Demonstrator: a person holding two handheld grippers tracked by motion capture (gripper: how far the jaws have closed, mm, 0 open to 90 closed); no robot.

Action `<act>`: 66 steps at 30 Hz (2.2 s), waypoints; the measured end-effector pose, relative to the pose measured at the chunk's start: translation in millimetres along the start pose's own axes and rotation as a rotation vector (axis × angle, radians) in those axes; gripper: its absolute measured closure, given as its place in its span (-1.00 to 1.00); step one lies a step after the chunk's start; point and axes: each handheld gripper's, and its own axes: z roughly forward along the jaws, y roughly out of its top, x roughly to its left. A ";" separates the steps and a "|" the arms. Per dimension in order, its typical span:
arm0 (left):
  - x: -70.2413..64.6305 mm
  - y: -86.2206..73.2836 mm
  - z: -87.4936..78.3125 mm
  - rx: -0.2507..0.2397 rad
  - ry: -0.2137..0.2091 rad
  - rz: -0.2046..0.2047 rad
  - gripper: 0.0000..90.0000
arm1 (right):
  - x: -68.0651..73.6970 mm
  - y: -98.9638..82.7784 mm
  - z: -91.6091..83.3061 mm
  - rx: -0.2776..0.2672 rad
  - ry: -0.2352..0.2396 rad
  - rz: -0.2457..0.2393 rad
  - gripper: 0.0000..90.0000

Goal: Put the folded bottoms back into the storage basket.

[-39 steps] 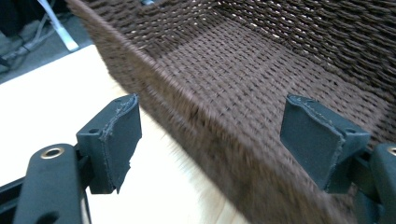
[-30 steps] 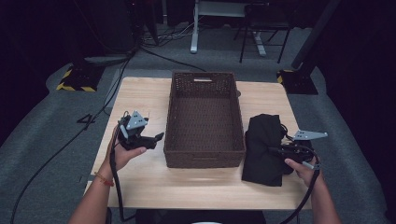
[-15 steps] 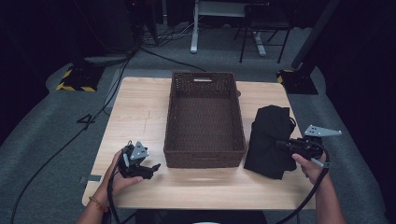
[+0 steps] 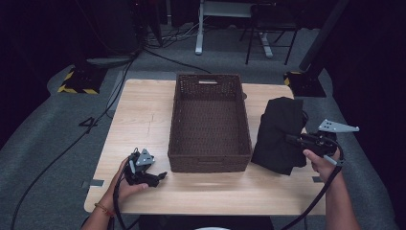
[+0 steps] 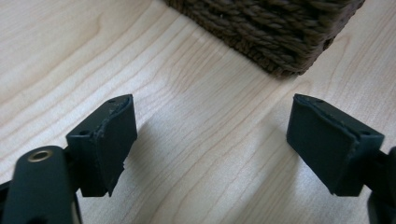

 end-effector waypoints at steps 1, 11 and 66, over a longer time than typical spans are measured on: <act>1.0 -0.1 0.0 -0.001 -0.003 0.003 -0.66 | 0.5 2.7 -0.7 -0.009 0.000 0.003 0.61; 2.1 0.4 0.8 0.001 -0.008 0.001 -0.68 | 4.2 33.8 -9.8 -0.073 -0.023 -0.028 0.61; 2.7 1.0 1.2 0.002 -0.009 0.008 -0.68 | 74.7 122.5 54.7 -0.060 0.131 -0.178 0.60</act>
